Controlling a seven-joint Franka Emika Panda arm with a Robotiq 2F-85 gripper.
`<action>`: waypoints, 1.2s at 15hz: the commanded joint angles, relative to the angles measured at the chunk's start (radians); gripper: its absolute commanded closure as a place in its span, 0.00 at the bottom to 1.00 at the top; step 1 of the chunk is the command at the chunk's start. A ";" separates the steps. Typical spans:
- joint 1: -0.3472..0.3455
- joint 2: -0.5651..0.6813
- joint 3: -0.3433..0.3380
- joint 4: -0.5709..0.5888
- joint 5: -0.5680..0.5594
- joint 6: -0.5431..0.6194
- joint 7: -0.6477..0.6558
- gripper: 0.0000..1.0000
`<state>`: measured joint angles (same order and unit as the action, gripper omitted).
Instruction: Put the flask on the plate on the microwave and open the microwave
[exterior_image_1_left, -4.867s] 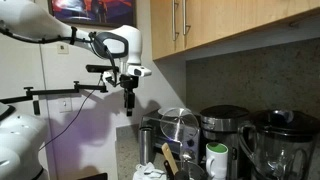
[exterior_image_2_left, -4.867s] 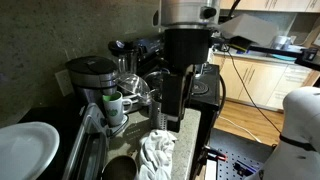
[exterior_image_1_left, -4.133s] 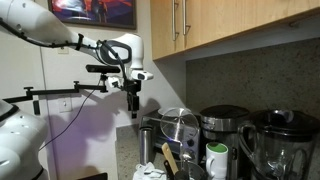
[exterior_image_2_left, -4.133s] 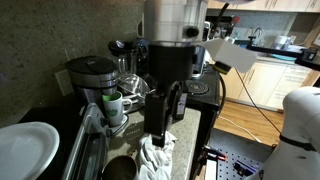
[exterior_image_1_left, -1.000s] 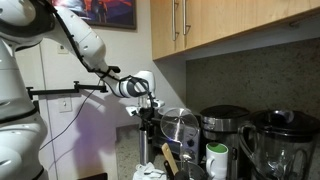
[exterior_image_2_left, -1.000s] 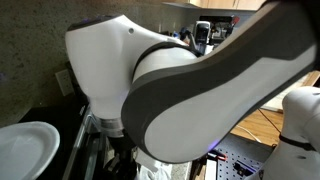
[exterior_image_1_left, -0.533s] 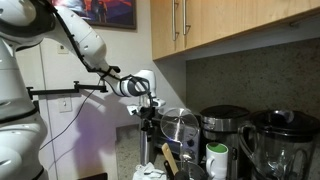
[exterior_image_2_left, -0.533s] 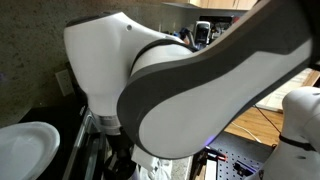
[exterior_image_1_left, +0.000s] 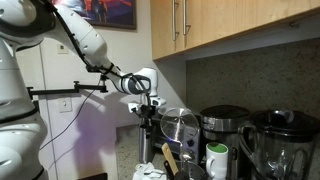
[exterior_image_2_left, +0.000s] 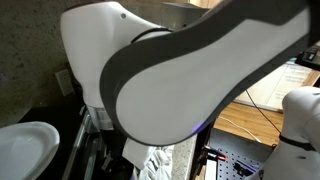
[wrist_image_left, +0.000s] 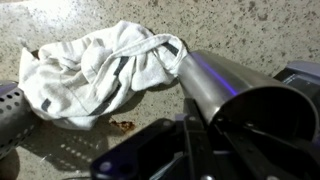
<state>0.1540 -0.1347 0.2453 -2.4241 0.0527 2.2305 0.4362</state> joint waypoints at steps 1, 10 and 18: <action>0.015 -0.063 -0.020 0.065 0.072 -0.133 -0.036 0.95; -0.003 -0.220 -0.010 0.363 0.014 -0.636 -0.038 0.95; -0.014 -0.179 0.027 0.492 -0.082 -0.329 -0.016 0.95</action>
<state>0.1535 -0.3579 0.2512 -1.9911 0.0078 1.8062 0.4137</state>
